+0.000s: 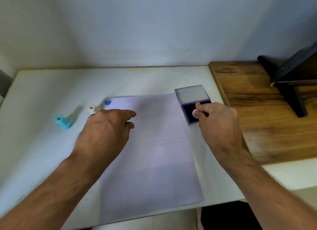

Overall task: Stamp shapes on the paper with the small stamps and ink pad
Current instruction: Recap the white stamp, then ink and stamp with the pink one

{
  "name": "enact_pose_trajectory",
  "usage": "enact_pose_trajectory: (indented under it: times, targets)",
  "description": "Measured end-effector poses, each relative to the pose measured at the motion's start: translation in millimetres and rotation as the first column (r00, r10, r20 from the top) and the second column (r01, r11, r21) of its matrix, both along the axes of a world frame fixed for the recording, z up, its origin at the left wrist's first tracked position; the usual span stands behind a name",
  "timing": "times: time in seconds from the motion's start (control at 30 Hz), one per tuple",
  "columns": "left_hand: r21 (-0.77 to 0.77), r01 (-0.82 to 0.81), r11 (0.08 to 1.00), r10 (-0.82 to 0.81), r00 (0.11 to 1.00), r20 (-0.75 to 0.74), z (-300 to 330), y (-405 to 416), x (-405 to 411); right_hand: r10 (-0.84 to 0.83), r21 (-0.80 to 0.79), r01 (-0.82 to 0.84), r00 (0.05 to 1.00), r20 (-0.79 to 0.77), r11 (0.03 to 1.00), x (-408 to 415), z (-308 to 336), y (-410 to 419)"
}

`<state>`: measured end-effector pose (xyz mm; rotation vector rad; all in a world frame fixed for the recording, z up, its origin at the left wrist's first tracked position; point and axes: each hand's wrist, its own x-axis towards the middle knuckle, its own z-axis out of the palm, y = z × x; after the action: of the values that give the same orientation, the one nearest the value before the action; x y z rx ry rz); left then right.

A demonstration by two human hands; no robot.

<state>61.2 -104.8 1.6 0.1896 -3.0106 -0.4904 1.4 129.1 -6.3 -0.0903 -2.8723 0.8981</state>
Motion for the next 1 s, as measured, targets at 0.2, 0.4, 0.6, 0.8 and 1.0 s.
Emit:
enact_pose_trajectory:
  times: [0.2,0.4,0.6,0.8,1.0]
  targets:
    - [-0.016,0.018,1.000,-0.018,1.000,0.005,-1,-5,1,0.035,0.170,-0.044,0.998,0.054,0.984,-7,9,-1]
    - [-0.061,0.020,0.998,-0.021,1.000,-0.016,0,-11,-1,0.012,-0.028,-0.002,0.938,0.346,1.000,-22,20,-1]
    - [-0.075,0.012,0.997,-0.010,0.999,0.030,-4,-15,1,-0.022,-0.060,0.037,0.972,0.233,0.998,-16,16,-2]
    - [-0.110,0.027,0.994,-0.021,0.998,0.052,-7,-19,1,0.023,-0.098,0.001,0.972,0.234,0.995,-15,17,-3]
    - [-0.170,0.051,0.984,-0.035,0.995,0.098,-5,-20,5,0.017,-0.059,0.001,0.952,0.307,0.998,-22,21,-3]
